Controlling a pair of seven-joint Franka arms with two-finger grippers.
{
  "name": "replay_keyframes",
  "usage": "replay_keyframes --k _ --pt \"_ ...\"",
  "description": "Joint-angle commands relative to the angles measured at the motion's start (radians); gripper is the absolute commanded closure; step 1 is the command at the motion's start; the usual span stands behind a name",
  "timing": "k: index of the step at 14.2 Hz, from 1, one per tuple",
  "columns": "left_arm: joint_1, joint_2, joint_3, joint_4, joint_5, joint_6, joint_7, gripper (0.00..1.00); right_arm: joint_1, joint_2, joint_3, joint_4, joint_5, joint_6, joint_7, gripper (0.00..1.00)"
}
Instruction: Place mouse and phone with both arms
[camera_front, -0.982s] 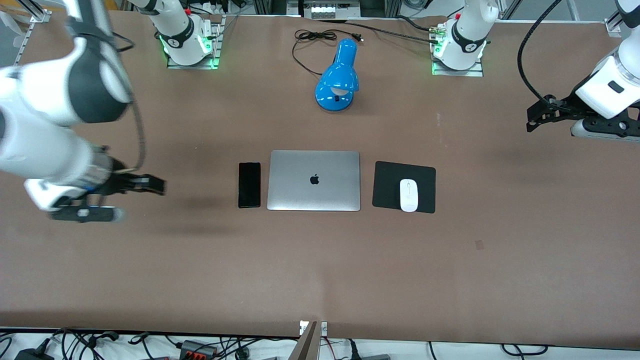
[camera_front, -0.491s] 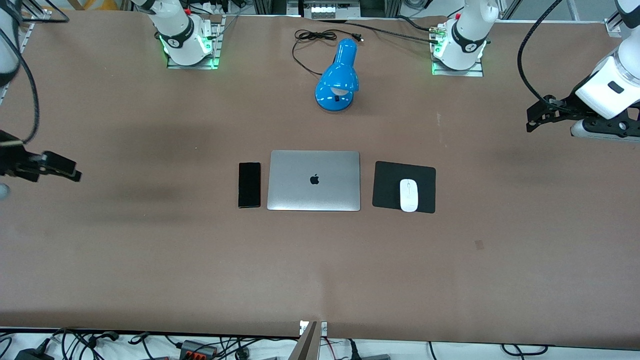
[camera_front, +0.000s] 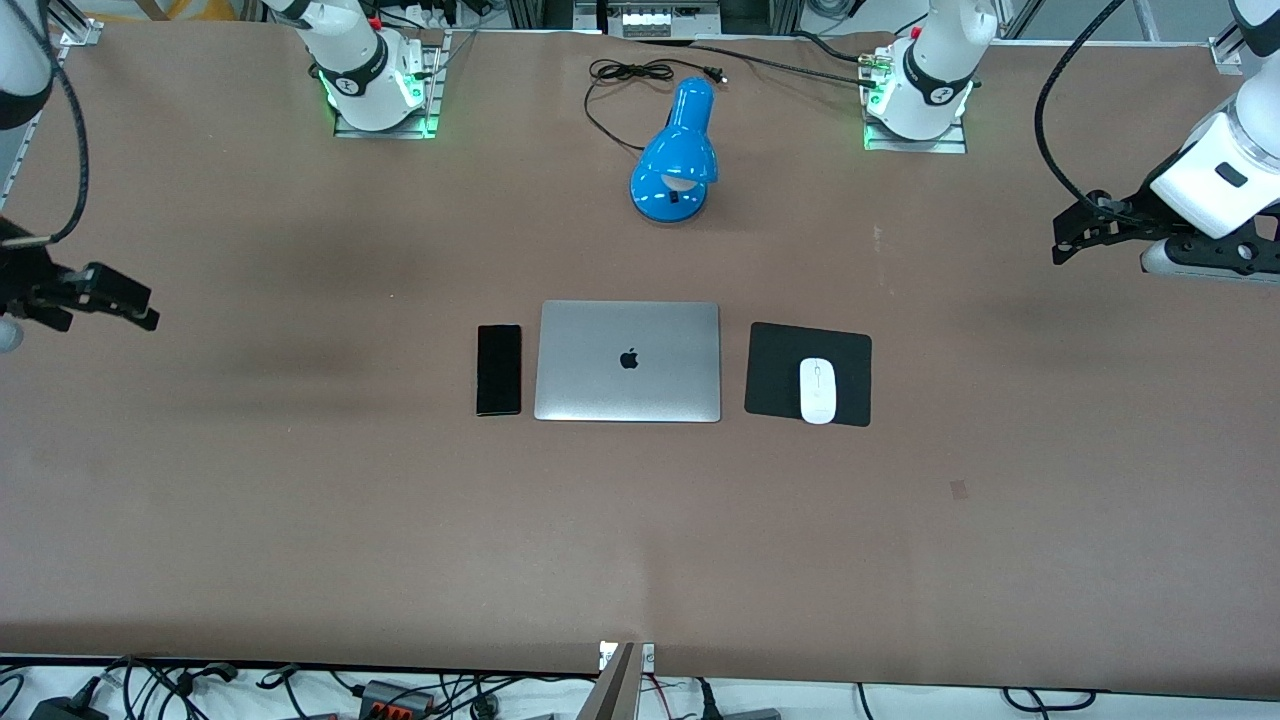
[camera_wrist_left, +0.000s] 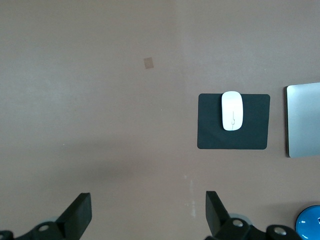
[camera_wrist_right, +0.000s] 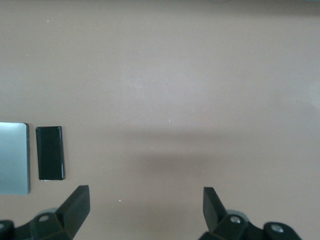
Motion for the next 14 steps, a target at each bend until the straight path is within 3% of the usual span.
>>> replay_keyframes --k 1,14 --pt "0.003 0.015 -0.008 0.029 0.014 -0.02 -0.016 0.0 -0.007 -0.131 0.013 -0.174 -0.014 0.054 -0.02 0.0" --pt "0.003 0.015 -0.008 0.029 0.014 -0.02 -0.013 0.0 -0.005 -0.15 0.016 -0.172 -0.007 0.004 -0.036 0.0"
